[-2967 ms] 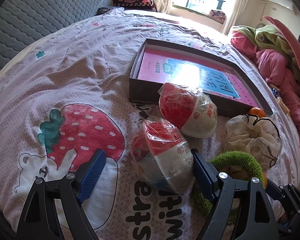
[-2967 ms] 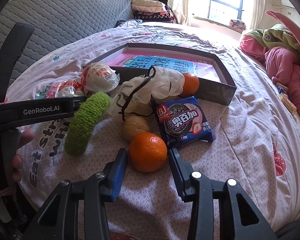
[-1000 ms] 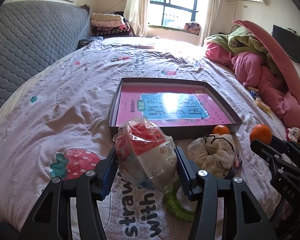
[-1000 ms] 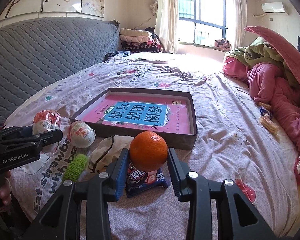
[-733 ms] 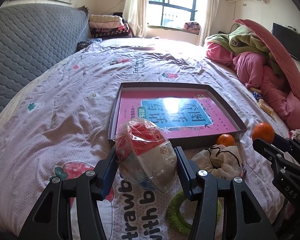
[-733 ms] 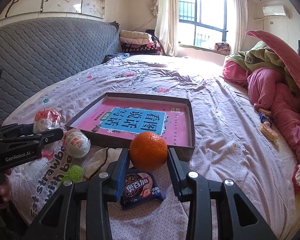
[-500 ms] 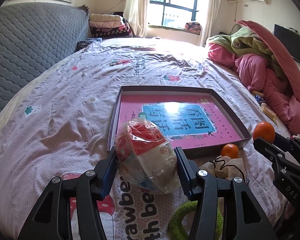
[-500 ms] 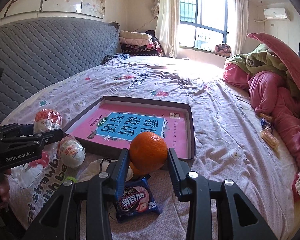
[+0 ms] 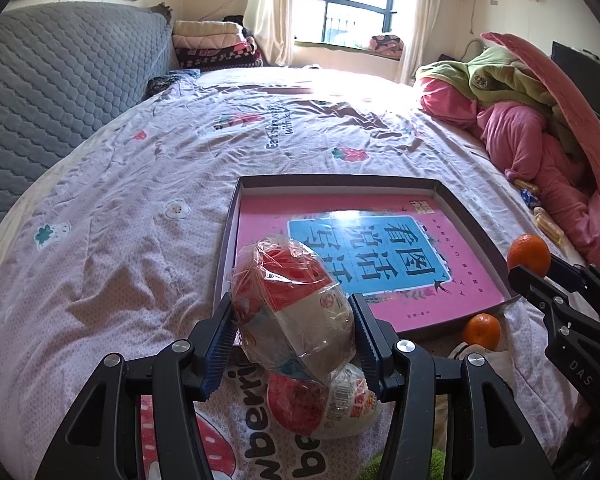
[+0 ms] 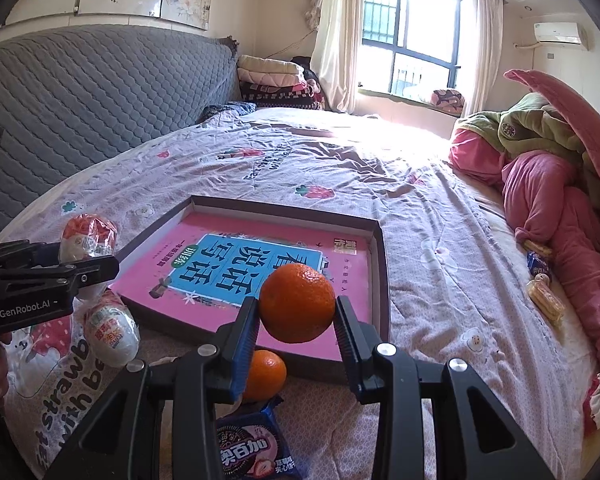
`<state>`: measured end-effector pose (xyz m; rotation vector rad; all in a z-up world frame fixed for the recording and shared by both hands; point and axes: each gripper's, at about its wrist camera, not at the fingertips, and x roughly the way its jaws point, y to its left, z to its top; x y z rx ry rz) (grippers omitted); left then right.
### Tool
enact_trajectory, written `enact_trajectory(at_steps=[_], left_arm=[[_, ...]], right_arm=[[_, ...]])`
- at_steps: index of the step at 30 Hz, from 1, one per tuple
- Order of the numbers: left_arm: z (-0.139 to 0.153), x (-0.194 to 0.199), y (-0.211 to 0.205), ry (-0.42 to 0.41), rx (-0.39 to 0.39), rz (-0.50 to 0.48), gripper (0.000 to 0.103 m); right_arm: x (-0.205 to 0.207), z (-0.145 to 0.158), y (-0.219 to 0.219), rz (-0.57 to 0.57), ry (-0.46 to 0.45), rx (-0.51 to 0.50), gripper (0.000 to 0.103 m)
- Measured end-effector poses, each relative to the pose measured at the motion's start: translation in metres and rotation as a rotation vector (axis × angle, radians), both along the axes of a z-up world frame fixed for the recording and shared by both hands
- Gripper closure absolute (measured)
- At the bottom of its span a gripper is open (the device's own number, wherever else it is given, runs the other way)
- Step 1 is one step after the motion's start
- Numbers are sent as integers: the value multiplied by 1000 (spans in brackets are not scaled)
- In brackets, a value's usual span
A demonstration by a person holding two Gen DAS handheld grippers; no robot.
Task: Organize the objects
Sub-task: 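Carry the ball with left tool into the tray while right tool carries the orange there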
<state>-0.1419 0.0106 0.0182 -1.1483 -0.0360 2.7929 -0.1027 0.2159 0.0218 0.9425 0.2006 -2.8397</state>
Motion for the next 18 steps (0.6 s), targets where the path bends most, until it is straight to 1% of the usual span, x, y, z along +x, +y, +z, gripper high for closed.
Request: enact_trajectory(at_steps=[10,13,18], left_arm=[[-8,-29,3,-25,7,-15,46],[-15,-38,4,-41,14,-25,46],[-24,-51,0,-57,23,-31,46]], right_arm=[[-32,-4,3,-7,-26,12,64],[-42,-10,4,-14,-43,14,64],[-53,-25,11,-23,-91,-12,64]])
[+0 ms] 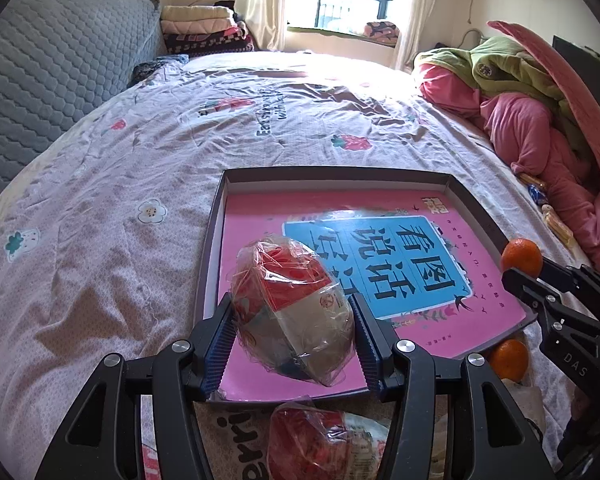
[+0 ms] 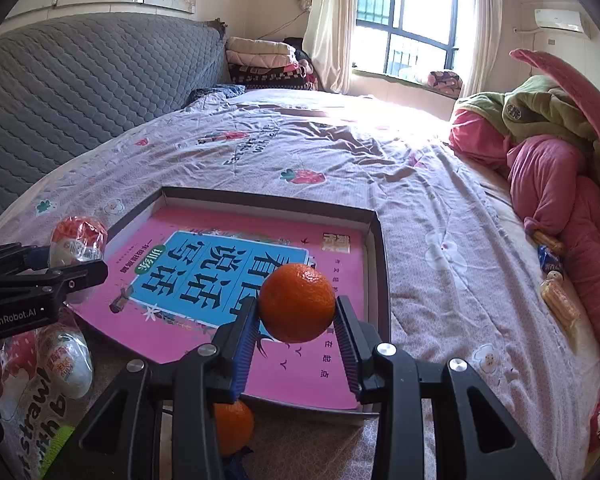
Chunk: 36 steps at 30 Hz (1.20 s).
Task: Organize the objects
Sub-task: 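Carry the ball with left tool into the tray while right tool carries the orange there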
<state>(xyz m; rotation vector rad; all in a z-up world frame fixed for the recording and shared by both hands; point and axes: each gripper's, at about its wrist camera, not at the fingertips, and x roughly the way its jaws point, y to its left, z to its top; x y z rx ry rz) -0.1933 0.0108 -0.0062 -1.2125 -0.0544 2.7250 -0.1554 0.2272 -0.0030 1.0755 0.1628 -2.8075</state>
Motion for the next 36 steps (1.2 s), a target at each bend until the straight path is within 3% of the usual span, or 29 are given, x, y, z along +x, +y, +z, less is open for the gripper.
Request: enact_trajectory(at_steps=[12,36], left_arm=[[-22,-12,-1,-59,-3,3,46],[-33,-10,7,-109,-17,-5,44]], right_arm=[[-13,-21,10,-21,-90,-15,64],[-14,-30,16,-31,-147,-44,64]])
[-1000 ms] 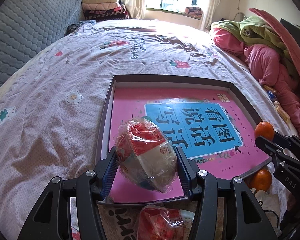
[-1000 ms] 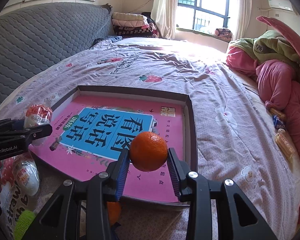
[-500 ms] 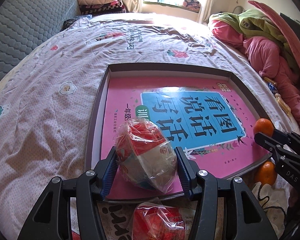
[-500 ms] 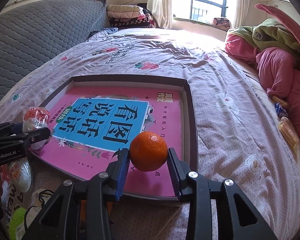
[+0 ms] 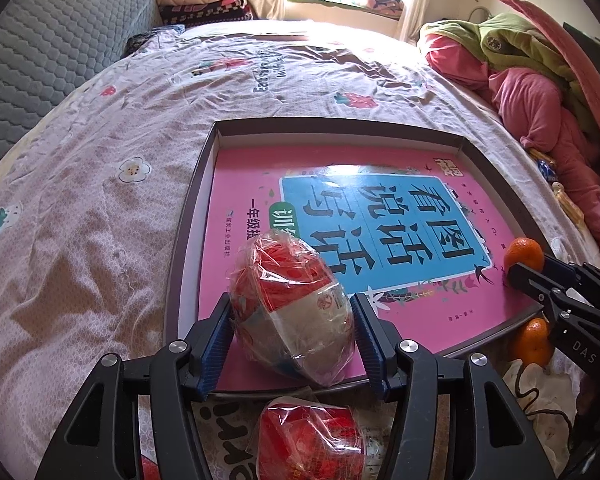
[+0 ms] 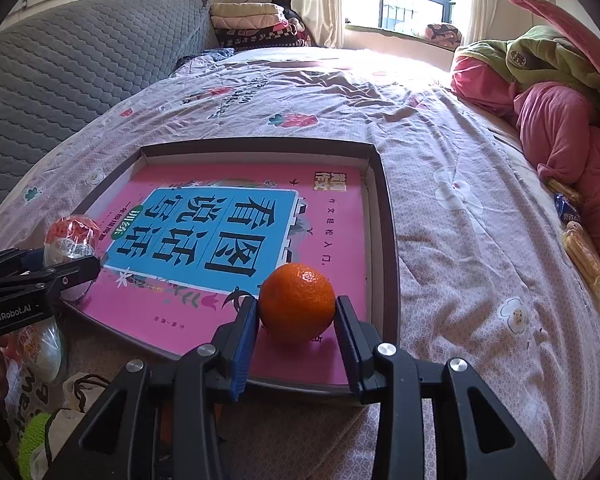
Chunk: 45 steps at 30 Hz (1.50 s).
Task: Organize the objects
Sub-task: 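Carry the ball with left tool into the tray while right tool carries the orange there, then open left tool to drop the ball while right tool releases the orange in the tray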
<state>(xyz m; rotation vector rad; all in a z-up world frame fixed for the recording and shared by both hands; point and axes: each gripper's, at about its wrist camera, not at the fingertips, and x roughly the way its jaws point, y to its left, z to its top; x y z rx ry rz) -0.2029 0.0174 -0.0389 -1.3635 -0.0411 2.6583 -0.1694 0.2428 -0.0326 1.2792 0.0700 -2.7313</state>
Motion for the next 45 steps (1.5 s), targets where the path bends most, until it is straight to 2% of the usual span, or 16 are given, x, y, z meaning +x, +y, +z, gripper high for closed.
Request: enact_trajectory(at_steps=[7,10,22,38,40,45], left_arm=[[4,2,-1,7,9,0,38],[6,4,0,12,6,-1,38],[26,15,1,59,9,7,36],[67,62,4,165,16,17,35],[70,67,6,181,14,24,29],[75,80,10,203,15,27,29]], right_arm=[[3,7,-1,9,27,3,63],[5,7,-1,12,29,2,59],[13,20,0,17,80,6,55],[37,46,-6,54,158,-37,49],[40,49,-8,59,167,-39,48],[50,58,-10,80,191,-58,44]])
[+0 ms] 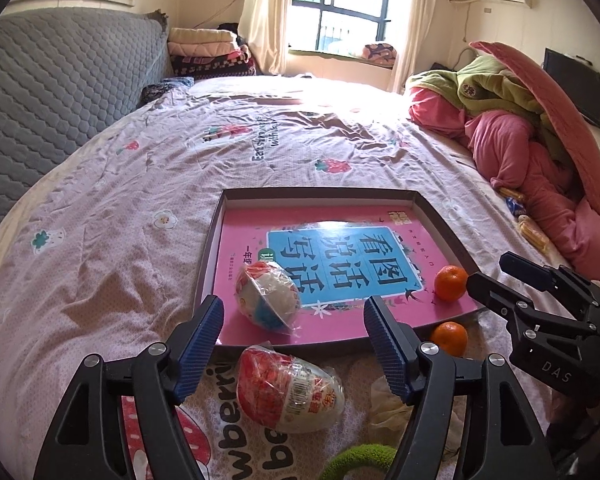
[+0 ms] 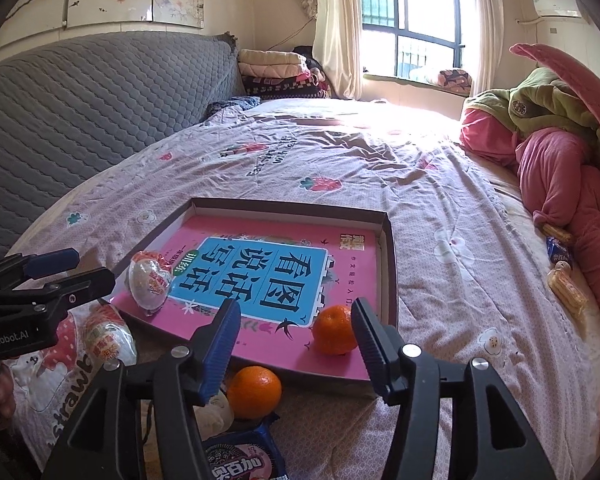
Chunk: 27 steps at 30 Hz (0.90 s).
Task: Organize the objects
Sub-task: 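Open left tool to drop the ball while right tool releases the orange in the tray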
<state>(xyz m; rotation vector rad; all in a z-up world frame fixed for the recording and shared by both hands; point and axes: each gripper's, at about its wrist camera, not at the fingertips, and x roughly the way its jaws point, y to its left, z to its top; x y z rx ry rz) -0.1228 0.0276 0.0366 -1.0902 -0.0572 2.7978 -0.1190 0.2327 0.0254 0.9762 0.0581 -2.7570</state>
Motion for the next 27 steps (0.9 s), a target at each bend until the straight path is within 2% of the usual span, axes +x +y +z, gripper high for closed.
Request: enact_trajectory(at_steps=[7,18,22,27], left_arm=[[7,21,8,22,-19,5,29],[14,59,9,37,-1,18,29],[12,72,9,39,-12,14,28],[5,83,4,23,-7,17,28]], right_arm=[[16,11,-2,27,26,-24,43],[36,21,3,19,62,-13,40],[46,23,3,26,78,-12,33],[57,21,3,36,87,-10,31]])
